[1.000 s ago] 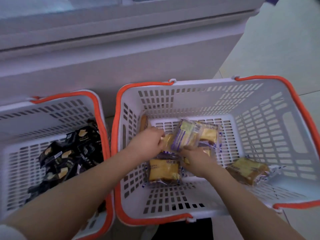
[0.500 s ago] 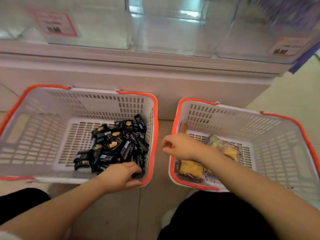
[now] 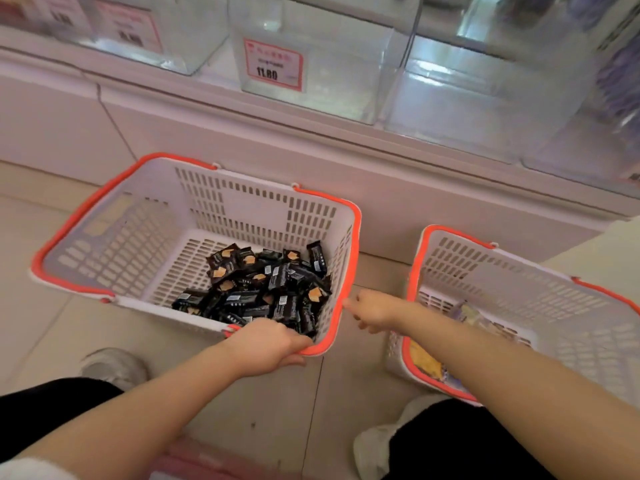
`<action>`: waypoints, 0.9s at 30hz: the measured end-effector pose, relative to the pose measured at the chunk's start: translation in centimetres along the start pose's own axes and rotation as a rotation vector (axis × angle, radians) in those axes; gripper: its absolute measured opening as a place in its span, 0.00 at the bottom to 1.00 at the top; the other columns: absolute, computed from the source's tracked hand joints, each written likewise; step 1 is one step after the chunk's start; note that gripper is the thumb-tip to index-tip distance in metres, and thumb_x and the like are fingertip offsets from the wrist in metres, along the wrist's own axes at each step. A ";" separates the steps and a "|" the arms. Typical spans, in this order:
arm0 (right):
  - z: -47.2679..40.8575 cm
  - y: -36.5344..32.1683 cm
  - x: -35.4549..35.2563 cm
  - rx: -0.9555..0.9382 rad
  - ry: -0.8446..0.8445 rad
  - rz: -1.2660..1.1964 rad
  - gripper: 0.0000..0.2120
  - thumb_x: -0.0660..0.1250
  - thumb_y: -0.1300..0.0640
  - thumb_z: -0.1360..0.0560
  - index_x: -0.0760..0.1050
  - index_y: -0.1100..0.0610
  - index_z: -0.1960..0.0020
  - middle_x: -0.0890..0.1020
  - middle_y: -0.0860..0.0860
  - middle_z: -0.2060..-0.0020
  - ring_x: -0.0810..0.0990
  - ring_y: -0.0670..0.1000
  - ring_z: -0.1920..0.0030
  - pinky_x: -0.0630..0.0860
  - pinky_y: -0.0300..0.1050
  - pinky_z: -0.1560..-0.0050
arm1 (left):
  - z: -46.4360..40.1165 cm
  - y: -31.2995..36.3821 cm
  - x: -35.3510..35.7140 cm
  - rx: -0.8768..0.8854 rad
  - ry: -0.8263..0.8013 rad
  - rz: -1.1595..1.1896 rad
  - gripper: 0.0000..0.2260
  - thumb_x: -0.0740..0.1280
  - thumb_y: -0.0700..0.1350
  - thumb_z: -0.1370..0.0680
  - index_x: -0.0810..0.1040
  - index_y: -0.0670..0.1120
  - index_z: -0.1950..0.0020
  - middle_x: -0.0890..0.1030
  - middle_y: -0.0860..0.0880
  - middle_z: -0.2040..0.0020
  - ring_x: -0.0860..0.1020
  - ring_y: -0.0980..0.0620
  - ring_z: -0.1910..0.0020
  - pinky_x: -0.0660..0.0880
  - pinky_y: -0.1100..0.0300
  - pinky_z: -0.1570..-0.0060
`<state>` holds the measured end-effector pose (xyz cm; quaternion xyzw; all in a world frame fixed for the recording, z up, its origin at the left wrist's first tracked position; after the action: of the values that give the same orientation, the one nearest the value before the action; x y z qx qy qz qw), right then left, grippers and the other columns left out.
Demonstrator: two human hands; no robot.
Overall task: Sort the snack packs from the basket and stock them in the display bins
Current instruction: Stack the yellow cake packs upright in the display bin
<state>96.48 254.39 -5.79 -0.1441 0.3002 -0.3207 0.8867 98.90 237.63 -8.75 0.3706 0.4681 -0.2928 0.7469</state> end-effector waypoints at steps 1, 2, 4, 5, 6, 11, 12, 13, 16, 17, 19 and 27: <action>-0.4 -1.1 0.9 0.010 -0.005 -0.194 0.14 0.53 0.52 0.19 0.70 0.61 0.45 0.75 0.56 0.57 0.75 0.52 0.58 0.73 0.42 0.60 | 0.8 -0.5 -0.6 -0.010 0.019 0.021 0.16 0.54 0.57 0.20 0.71 0.50 0.41 0.79 0.50 0.46 0.77 0.48 0.46 0.71 0.54 0.54; -0.7 -2.3 1.7 0.011 -0.004 -0.402 0.13 0.54 0.53 0.19 0.71 0.61 0.45 0.77 0.55 0.59 0.77 0.52 0.61 0.76 0.41 0.61 | 1.7 -1.2 -1.2 -0.026 0.026 0.043 0.15 0.54 0.58 0.20 0.72 0.50 0.41 0.80 0.50 0.46 0.77 0.48 0.46 0.71 0.55 0.54; -1.1 -4.6 2.8 -0.039 0.037 -0.609 0.10 0.55 0.58 0.19 0.71 0.62 0.46 0.78 0.56 0.63 0.78 0.51 0.65 0.79 0.39 0.66 | 3.7 -2.7 -2.0 -0.075 0.055 0.103 0.14 0.57 0.58 0.21 0.74 0.52 0.44 0.81 0.51 0.49 0.77 0.49 0.48 0.70 0.56 0.56; -1.4 -5.9 3.4 -0.064 0.049 -0.623 0.09 0.55 0.60 0.19 0.71 0.63 0.46 0.79 0.56 0.64 0.79 0.51 0.66 0.79 0.40 0.66 | 4.7 -3.6 -2.2 -0.115 0.069 0.136 0.13 0.59 0.59 0.23 0.74 0.53 0.46 0.81 0.51 0.51 0.78 0.49 0.50 0.70 0.56 0.57; -1.7 -7.2 4.1 -0.085 0.055 -0.620 0.09 0.54 0.61 0.19 0.71 0.63 0.47 0.79 0.56 0.64 0.78 0.51 0.66 0.79 0.41 0.64 | 5.7 -4.4 -2.4 -0.170 0.082 0.163 0.14 0.60 0.60 0.24 0.74 0.54 0.46 0.81 0.52 0.53 0.78 0.49 0.51 0.70 0.57 0.57; -3.6 -15.4 6.3 -0.210 0.059 -0.632 0.11 0.55 0.64 0.20 0.74 0.68 0.45 0.77 0.60 0.58 0.77 0.53 0.64 0.77 0.51 0.51 | 7.7 -7.9 -2.7 -0.584 0.185 0.063 0.20 0.59 0.58 0.23 0.65 0.47 0.37 0.81 0.46 0.49 0.79 0.43 0.50 0.71 0.56 0.58; -3.9 -16.8 6.8 -0.235 0.038 -0.634 0.12 0.55 0.65 0.21 0.73 0.69 0.43 0.77 0.61 0.57 0.77 0.53 0.63 0.77 0.51 0.49 | 8.2 -8.9 -2.8 -0.656 0.212 0.019 0.15 0.57 0.53 0.21 0.65 0.46 0.40 0.81 0.46 0.50 0.80 0.42 0.51 0.70 0.56 0.60; -4.3 -18.0 7.4 -0.258 0.005 -0.626 0.13 0.53 0.66 0.21 0.72 0.67 0.41 0.77 0.60 0.56 0.77 0.52 0.63 0.77 0.47 0.50 | 8.9 -10.0 -2.8 -0.701 0.227 -0.019 0.11 0.56 0.49 0.21 0.65 0.46 0.42 0.81 0.47 0.50 0.80 0.43 0.51 0.67 0.56 0.61; -4.9 -20.3 9.2 -0.325 -0.069 -0.508 0.13 0.52 0.66 0.21 0.74 0.62 0.43 0.77 0.53 0.58 0.74 0.47 0.61 0.72 0.35 0.59 | 11.3 -13.4 -1.9 -0.747 0.173 -0.063 0.09 0.57 0.46 0.22 0.66 0.47 0.43 0.81 0.46 0.50 0.80 0.44 0.51 0.61 0.56 0.62; -5.1 -20.4 9.4 -0.340 -0.055 -0.485 0.12 0.53 0.66 0.21 0.75 0.61 0.47 0.75 0.52 0.57 0.71 0.47 0.61 0.70 0.34 0.61 | 11.8 -14.3 -1.3 -0.759 0.147 -0.069 0.09 0.57 0.44 0.22 0.66 0.47 0.43 0.81 0.46 0.50 0.80 0.44 0.51 0.60 0.56 0.62; -5.9 -20.0 9.6 -0.331 0.006 -0.465 0.11 0.53 0.66 0.21 0.74 0.56 0.50 0.74 0.51 0.55 0.69 0.47 0.58 0.66 0.36 0.61 | 13.1 -16.1 0.1 -0.801 0.098 -0.064 0.09 0.57 0.42 0.23 0.67 0.46 0.43 0.81 0.46 0.50 0.79 0.44 0.51 0.61 0.57 0.62; -6.7 -14.1 8.7 -0.234 0.134 -0.321 0.10 0.53 0.66 0.21 0.72 0.57 0.49 0.76 0.51 0.55 0.72 0.45 0.61 0.68 0.36 0.63 | 16.5 -20.9 3.0 -1.010 0.026 0.011 0.07 0.59 0.45 0.22 0.67 0.46 0.45 0.82 0.46 0.49 0.79 0.44 0.49 0.66 0.58 0.57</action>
<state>90.82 237.70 -8.53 -0.2703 0.3670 -0.4297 0.7795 91.64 212.18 -12.63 -0.0306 0.5586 -0.0212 0.8286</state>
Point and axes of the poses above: each hand's wrist, its own z-axis away from the middle knuckle, its own x-axis out of the palm, y = z × x, the point moved 5 cm from there along -z, towards the middle knuckle
